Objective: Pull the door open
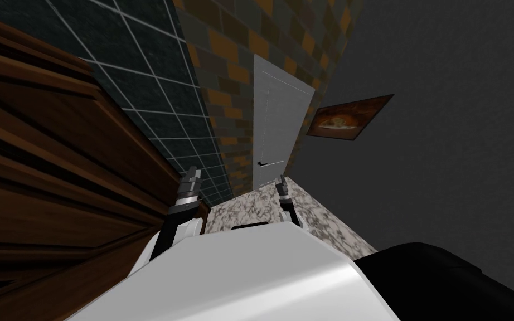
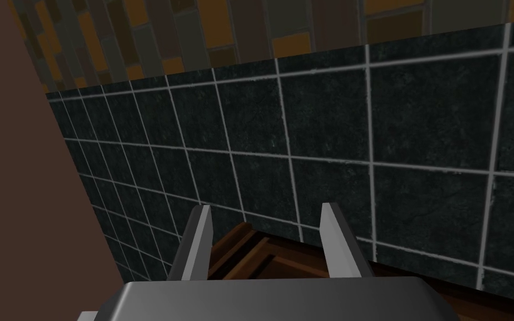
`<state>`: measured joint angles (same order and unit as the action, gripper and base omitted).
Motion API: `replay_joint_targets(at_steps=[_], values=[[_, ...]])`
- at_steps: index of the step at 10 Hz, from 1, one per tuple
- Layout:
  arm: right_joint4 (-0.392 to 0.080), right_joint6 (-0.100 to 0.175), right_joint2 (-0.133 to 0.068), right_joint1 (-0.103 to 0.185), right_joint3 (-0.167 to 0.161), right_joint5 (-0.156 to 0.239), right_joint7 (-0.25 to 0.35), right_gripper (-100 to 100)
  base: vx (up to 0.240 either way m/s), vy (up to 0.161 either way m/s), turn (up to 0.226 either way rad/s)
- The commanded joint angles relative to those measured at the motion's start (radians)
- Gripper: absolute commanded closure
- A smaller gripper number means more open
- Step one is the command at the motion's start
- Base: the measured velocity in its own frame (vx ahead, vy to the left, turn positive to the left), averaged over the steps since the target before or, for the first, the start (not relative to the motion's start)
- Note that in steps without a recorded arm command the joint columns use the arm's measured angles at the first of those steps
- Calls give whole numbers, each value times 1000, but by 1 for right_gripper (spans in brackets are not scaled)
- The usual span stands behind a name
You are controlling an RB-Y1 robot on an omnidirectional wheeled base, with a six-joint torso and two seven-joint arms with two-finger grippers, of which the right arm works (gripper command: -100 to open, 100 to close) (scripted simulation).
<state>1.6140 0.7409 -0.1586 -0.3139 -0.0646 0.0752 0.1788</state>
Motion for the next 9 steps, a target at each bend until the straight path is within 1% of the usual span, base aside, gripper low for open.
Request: replay_joint_targets(at_steps=[1,2,4,5,7,8,9], values=[[-50,9,-9,18,-2,-1,5,-100,98,-17,106],[-85,14,-15,27,-3,-1,8,-100,97,-25,99],[-139,24,-27,45,-5,-1,15,-100,107,-29,102],[-147,24,-27,45,-5,-1,15,-100,69,-13,37],[-207,35,-40,64,-7,-1,21,-100,59,-12,85],[-209,35,-40,64,-7,-1,21,-100,49,-18,44],[-240,40,-46,73,-8,-1,25,-100,51,-16,56]])
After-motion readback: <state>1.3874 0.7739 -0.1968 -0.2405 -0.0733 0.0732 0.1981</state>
